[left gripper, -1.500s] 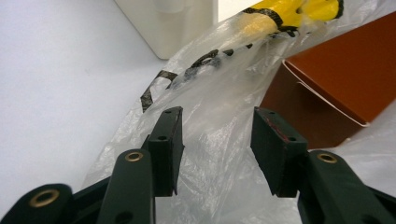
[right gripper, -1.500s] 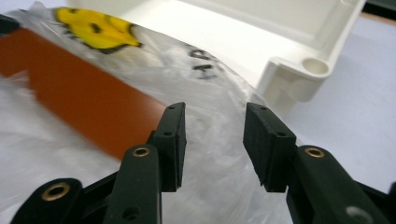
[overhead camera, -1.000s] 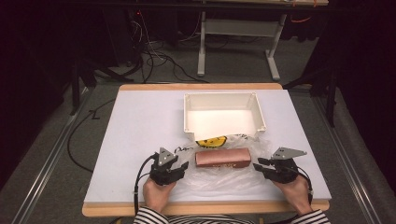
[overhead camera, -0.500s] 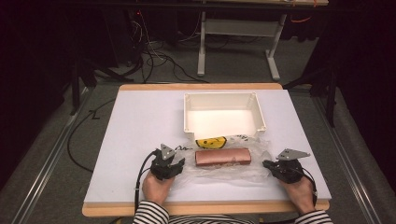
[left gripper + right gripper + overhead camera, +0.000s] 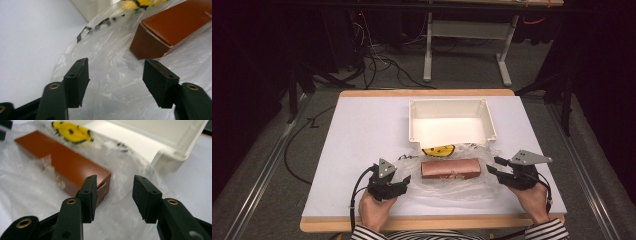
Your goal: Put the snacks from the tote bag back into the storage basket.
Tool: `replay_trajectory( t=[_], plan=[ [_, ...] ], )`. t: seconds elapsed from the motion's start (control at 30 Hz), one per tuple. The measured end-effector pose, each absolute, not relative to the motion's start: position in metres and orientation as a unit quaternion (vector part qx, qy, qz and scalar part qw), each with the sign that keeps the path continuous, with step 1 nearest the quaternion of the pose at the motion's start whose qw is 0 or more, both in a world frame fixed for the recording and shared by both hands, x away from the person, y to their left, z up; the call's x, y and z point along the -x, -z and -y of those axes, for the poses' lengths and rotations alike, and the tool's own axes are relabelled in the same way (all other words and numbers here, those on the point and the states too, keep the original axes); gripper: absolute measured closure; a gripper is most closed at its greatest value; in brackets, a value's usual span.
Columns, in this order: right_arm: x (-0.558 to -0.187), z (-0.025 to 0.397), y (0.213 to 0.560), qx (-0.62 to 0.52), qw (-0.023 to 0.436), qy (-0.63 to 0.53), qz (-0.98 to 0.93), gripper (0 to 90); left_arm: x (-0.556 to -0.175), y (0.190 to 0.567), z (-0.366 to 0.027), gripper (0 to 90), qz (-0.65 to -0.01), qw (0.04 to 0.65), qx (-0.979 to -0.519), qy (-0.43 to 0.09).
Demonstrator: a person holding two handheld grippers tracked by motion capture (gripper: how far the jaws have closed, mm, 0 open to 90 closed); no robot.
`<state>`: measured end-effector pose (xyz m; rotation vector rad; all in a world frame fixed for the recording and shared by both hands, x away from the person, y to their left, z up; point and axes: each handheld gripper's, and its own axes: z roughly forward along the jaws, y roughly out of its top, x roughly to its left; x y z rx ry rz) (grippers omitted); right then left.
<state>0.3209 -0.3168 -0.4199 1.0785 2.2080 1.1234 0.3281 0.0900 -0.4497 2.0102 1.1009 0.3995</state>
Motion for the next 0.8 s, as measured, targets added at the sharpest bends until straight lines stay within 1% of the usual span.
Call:
replay_trajectory(
  t=[0.17, 0.2, 0.3, 0.33, 0.37, 0.4, 0.47, 0.5, 0.53, 0.57, 0.6, 0.63, 0.73, 0.8],
  plan=[
    [-0.338, 0.314, 0.414, -0.402, 0.222, -0.400, -0.793, 53.6, -0.330, 0.459, -0.091, 35.9, -0.458, 0.382, -0.789, -0.151],
    [-0.351, 0.315, 0.418, -0.418, 0.210, -0.391, -0.793, 53.8, -0.331, 0.464, -0.092, 35.9, -0.465, 0.375, -0.788, -0.147],
    [-0.364, 0.316, 0.425, -0.431, 0.192, -0.380, -0.796, 57.5, -0.332, 0.468, -0.091, 36.3, -0.469, 0.371, -0.788, -0.144],
    [-0.364, 0.316, 0.425, -0.431, 0.192, -0.380, -0.796, 57.5, -0.333, 0.470, -0.091, 36.3, -0.471, 0.370, -0.788, -0.144],
    [-0.371, 0.315, 0.433, -0.435, 0.180, -0.365, -0.803, 65.0, -0.335, 0.472, -0.090, 38.4, -0.468, 0.366, -0.791, -0.147],
    [-0.372, 0.314, 0.435, -0.437, 0.176, -0.360, -0.805, 68.9, -0.336, 0.474, -0.089, 40.0, -0.468, 0.364, -0.792, -0.147],
    [-0.375, 0.314, 0.441, -0.435, 0.170, -0.350, -0.812, 78.1, -0.336, 0.478, -0.083, 45.6, -0.459, 0.353, -0.799, -0.164],
    [-0.376, 0.315, 0.444, -0.435, 0.168, -0.345, -0.814, 82.3, -0.336, 0.478, -0.083, 48.9, -0.459, 0.353, -0.799, -0.164],
    [-0.377, 0.316, 0.446, -0.436, 0.167, -0.343, -0.815, 86.5, -0.336, 0.478, -0.080, 52.6, -0.448, 0.344, -0.805, -0.178],
    [-0.377, 0.316, 0.446, -0.436, 0.167, -0.343, -0.815, 86.5, -0.336, 0.478, -0.080, 57.3, -0.448, 0.344, -0.805, -0.178],
    [-0.378, 0.318, 0.450, -0.439, 0.166, -0.337, -0.816, 90.0, -0.337, 0.477, -0.080, 63.2, -0.440, 0.344, -0.811, -0.174],
    [-0.377, 0.319, 0.452, -0.442, 0.164, -0.332, -0.817, 90.0, -0.337, 0.477, -0.080, 66.6, -0.440, 0.344, -0.811, -0.174],
    [-0.375, 0.323, 0.456, -0.442, 0.169, -0.323, -0.820, 90.0, -0.338, 0.475, -0.079, 81.6, -0.427, 0.337, -0.822, -0.170],
    [-0.372, 0.329, 0.459, -0.448, 0.163, -0.321, -0.818, 90.0, -0.339, 0.475, -0.080, 86.8, -0.424, 0.337, -0.824, -0.167]
  ],
)
